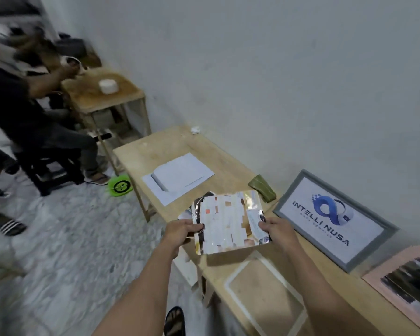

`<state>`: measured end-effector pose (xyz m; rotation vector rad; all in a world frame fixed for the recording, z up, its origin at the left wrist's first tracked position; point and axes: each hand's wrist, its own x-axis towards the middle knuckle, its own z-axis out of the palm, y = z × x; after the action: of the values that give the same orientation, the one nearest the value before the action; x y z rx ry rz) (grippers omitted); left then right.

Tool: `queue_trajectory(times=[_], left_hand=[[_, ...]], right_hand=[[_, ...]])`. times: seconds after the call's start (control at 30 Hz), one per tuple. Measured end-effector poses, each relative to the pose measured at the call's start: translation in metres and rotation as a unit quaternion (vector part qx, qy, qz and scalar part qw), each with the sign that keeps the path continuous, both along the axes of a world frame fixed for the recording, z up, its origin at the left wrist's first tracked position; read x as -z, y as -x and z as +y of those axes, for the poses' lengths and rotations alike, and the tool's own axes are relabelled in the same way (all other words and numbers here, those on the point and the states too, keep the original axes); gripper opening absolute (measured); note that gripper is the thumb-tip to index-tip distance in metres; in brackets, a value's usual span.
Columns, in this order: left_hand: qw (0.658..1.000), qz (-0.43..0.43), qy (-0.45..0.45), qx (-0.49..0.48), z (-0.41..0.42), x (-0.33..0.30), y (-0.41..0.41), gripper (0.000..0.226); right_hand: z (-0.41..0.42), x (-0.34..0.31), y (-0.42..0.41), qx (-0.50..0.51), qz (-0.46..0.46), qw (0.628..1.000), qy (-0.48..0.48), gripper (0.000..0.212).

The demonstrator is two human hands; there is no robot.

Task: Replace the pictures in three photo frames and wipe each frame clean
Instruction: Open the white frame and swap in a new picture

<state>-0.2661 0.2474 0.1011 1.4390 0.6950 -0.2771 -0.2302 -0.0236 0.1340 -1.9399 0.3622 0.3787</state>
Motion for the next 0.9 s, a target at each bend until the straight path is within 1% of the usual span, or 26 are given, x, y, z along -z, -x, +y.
queue_trajectory(times=[0.1, 0.2, 0.23, 0.37, 0.43, 0.53, 0.57, 0.63, 0.73, 0.77, 0.8, 0.87, 0.9], left_hand=[[0.999, -0.015, -0.009, -0.042, 0.039, 0.001, -0.020, 0.019], [0.998, -0.017, -0.026, -0.057, 0.071, 0.010, -0.046, 0.012], [0.997, -0.014, -0.034, -0.066, 0.085, 0.016, -0.061, 0.013], [0.992, -0.002, -0.081, -0.099, 0.131, 0.042, -0.119, 0.039], [0.990, 0.013, -0.085, -0.113, 0.156, 0.060, -0.154, 0.055], [0.989, 0.047, -0.088, -0.112, 0.187, 0.086, -0.202, 0.061], [0.988, 0.060, -0.095, -0.105, 0.194, 0.091, -0.214, 0.059], [0.985, 0.094, -0.115, -0.089, 0.207, 0.102, -0.237, 0.052], [0.978, 0.118, -0.148, -0.090, 0.219, 0.120, -0.260, 0.063], [0.975, 0.125, -0.160, -0.089, 0.220, 0.124, -0.264, 0.060], [0.973, 0.132, -0.171, -0.081, 0.222, 0.128, -0.267, 0.052], [0.968, 0.147, -0.196, -0.060, 0.222, 0.131, -0.271, 0.026], [0.965, 0.155, -0.207, -0.048, 0.222, 0.131, -0.272, 0.023]], right_hand=[[0.047, -0.006, -0.047, -0.045, -0.022, 0.998, 0.023, 0.027], [0.086, -0.003, -0.088, -0.073, -0.033, 0.995, 0.054, 0.029], [0.102, 0.001, -0.108, -0.077, -0.039, 0.994, 0.062, 0.030], [0.161, 0.025, -0.181, -0.102, -0.040, 0.990, 0.086, 0.035], [0.190, 0.045, -0.223, -0.109, -0.033, 0.989, 0.099, 0.032], [0.225, 0.078, -0.278, -0.103, -0.006, 0.988, 0.118, 0.024], [0.234, 0.086, -0.292, -0.104, 0.001, 0.987, 0.127, 0.024], [0.251, 0.103, -0.319, -0.115, 0.008, 0.983, 0.142, 0.030], [0.271, 0.127, -0.349, -0.157, 0.004, 0.972, 0.172, 0.031], [0.274, 0.133, -0.354, -0.167, -0.006, 0.970, 0.179, 0.033], [0.277, 0.139, -0.357, -0.174, -0.014, 0.968, 0.182, 0.036], [0.281, 0.149, -0.361, -0.180, -0.013, 0.964, 0.193, 0.042], [0.283, 0.151, -0.363, -0.181, -0.015, 0.964, 0.194, 0.043]])
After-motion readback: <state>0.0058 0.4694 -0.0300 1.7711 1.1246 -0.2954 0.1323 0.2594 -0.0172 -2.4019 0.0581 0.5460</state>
